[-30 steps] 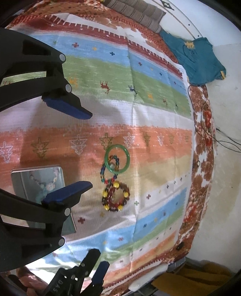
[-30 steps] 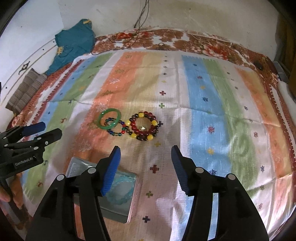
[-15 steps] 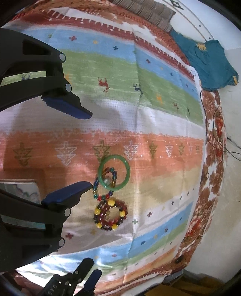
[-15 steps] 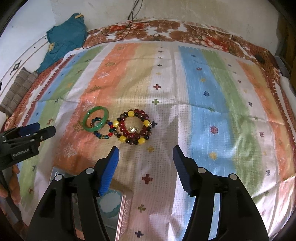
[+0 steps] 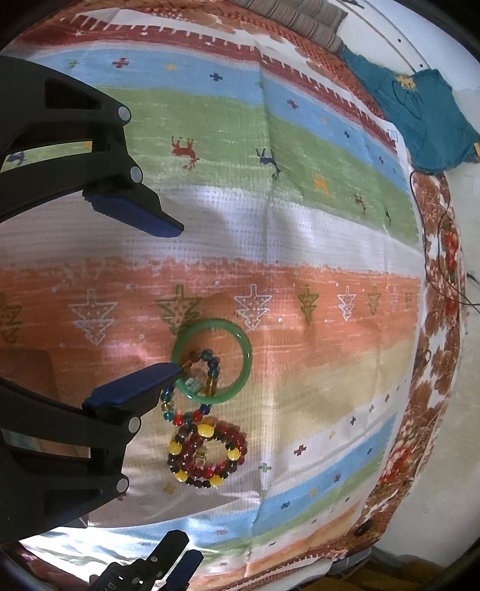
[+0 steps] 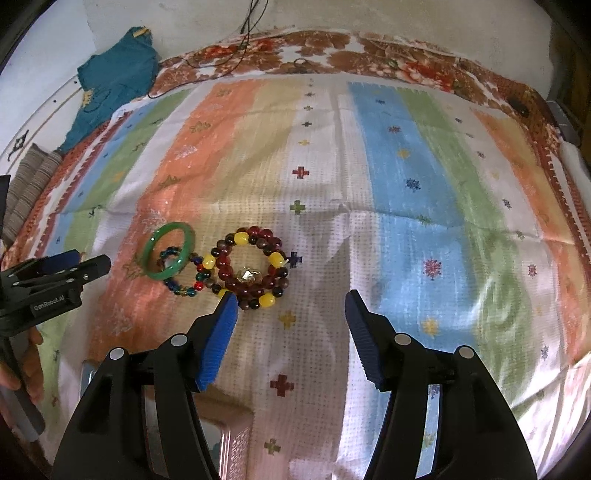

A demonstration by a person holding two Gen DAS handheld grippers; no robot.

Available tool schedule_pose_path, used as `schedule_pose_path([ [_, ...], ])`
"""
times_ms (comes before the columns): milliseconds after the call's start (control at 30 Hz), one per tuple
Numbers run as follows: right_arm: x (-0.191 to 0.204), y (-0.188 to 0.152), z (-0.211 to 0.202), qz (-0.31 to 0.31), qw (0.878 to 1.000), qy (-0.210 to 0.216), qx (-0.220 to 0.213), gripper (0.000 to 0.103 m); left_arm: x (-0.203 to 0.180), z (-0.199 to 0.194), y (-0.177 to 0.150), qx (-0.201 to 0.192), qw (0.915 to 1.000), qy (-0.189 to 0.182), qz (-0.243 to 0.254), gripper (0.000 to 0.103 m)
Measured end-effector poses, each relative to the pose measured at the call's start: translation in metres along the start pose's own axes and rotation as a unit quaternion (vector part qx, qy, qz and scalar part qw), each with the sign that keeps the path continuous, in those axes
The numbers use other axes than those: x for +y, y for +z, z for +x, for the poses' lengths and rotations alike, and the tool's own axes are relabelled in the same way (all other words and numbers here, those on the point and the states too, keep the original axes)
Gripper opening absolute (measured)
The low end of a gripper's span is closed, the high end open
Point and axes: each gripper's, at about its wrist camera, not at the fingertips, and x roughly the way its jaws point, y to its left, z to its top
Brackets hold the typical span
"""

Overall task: Organize jewelry
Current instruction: 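Move both open tools back to the remaining bracelets, then grasp the green jade bangle with the left tool while the right grasps the black-and-yellow bracelet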

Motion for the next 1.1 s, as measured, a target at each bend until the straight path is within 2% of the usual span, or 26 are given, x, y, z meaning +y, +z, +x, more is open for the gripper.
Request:
schedule_pose_path([
  [800, 0.004, 0.013, 0.048, -0.015, 0.999, 0.000, 0.036, 0.060, 0.002, 0.051, 0.018, 0.026, 0.9996, -0.007, -0.005, 0.070],
  [933, 0.008, 0.014, 0.055, -0.030, 0.999, -0.005, 0.044, 0.060, 0.000, 0.060, 0.017, 0.029, 0.9995, -0.009, 0.007, 0.069],
  [1100, 0.007, 0.017, 0.062, -0.028, 0.998, -0.004, 0.048, 0.046, -0.003, 0.066, 0.016, 0.028, 0.9993, 0.001, 0.023, 0.062],
])
